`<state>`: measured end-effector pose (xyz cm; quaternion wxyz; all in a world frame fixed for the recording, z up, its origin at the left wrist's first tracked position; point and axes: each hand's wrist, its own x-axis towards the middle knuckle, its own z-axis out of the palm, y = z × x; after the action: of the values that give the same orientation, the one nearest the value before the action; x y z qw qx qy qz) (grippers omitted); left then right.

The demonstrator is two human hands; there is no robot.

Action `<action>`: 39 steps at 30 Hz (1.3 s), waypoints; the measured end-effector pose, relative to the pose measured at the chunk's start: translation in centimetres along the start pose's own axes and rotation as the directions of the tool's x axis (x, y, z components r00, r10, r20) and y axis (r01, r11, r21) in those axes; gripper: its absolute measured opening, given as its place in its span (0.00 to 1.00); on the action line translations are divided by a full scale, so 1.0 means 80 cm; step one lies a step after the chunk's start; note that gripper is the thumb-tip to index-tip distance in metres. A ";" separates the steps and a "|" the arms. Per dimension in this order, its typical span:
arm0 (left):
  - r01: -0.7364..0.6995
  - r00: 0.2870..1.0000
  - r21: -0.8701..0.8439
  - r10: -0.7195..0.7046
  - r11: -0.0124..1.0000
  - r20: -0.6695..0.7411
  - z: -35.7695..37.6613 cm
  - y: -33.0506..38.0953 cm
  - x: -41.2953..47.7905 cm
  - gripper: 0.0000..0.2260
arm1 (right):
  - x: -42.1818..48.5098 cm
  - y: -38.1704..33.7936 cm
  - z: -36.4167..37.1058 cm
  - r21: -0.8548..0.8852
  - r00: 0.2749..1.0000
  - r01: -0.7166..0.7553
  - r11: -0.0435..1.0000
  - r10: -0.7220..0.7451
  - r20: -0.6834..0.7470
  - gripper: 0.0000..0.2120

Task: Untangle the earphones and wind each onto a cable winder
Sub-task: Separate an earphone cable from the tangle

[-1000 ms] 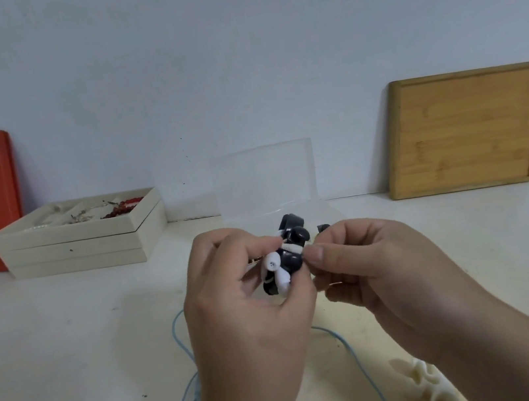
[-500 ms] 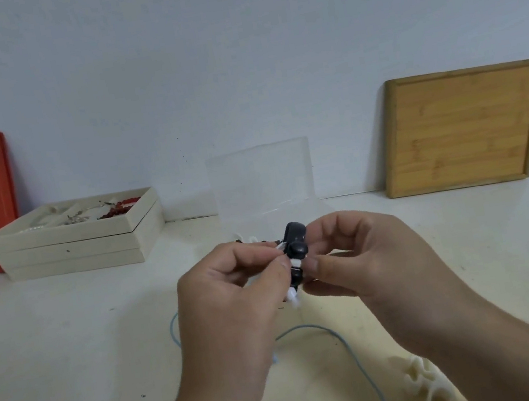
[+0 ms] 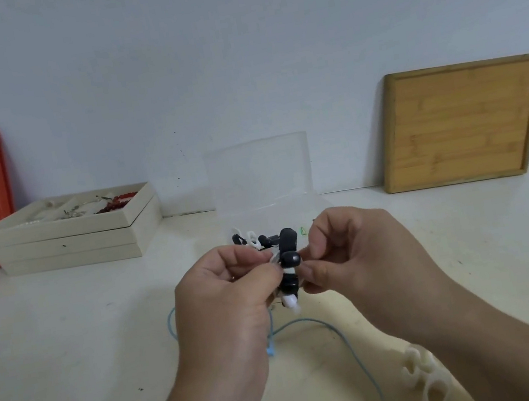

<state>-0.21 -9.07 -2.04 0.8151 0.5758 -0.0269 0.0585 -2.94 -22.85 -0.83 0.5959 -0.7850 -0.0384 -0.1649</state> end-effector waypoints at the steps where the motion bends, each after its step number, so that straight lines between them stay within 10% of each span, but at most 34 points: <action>1: 0.010 1.000 -0.009 -0.010 1.000 0.000 -0.001 -0.001 0.000 0.13 | 0.000 0.001 0.001 -0.018 1.000 0.002 1.000 -0.002 0.000 0.21; 8: 0.060 0.998 0.195 -0.062 0.979 0.004 0.004 -0.019 -0.006 0.09 | 0.003 0.006 -0.013 -0.118 0.980 -0.178 0.977 0.187 0.071 0.08; 14: -0.078 0.931 0.468 -0.104 0.880 0.350 0.003 -0.014 -0.019 0.11 | 0.007 0.005 -0.041 0.009 0.891 -0.435 0.900 0.430 0.144 0.03; 22: -0.255 0.947 0.488 0.114 0.835 0.300 -0.004 0.007 0.009 0.12 | 0.012 0.013 -0.036 -0.147 0.958 -0.281 0.949 0.266 -0.109 0.04; 28: -0.524 0.851 0.717 0.325 0.460 0.414 0.028 0.009 0.091 0.11 | 0.013 0.011 -0.041 -0.165 0.963 -0.243 0.956 0.217 -0.161 0.05; 33: -0.572 0.816 0.820 -0.092 0.012 0.570 0.044 -0.006 0.137 0.07 | 0.011 0.010 -0.039 -0.196 0.971 -0.218 0.956 0.193 -0.138 0.07; 39: -0.624 0.769 0.774 -0.264 -0.107 0.583 0.045 0.018 0.135 0.16 | 0.011 0.009 -0.038 -0.227 0.975 -0.206 0.952 0.181 -0.125 0.07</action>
<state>10.38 -11.30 1.71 0.0483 0.9499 -0.3088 0.0021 -2.54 -26.05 -0.50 0.5118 -0.8413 0.0895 -0.1493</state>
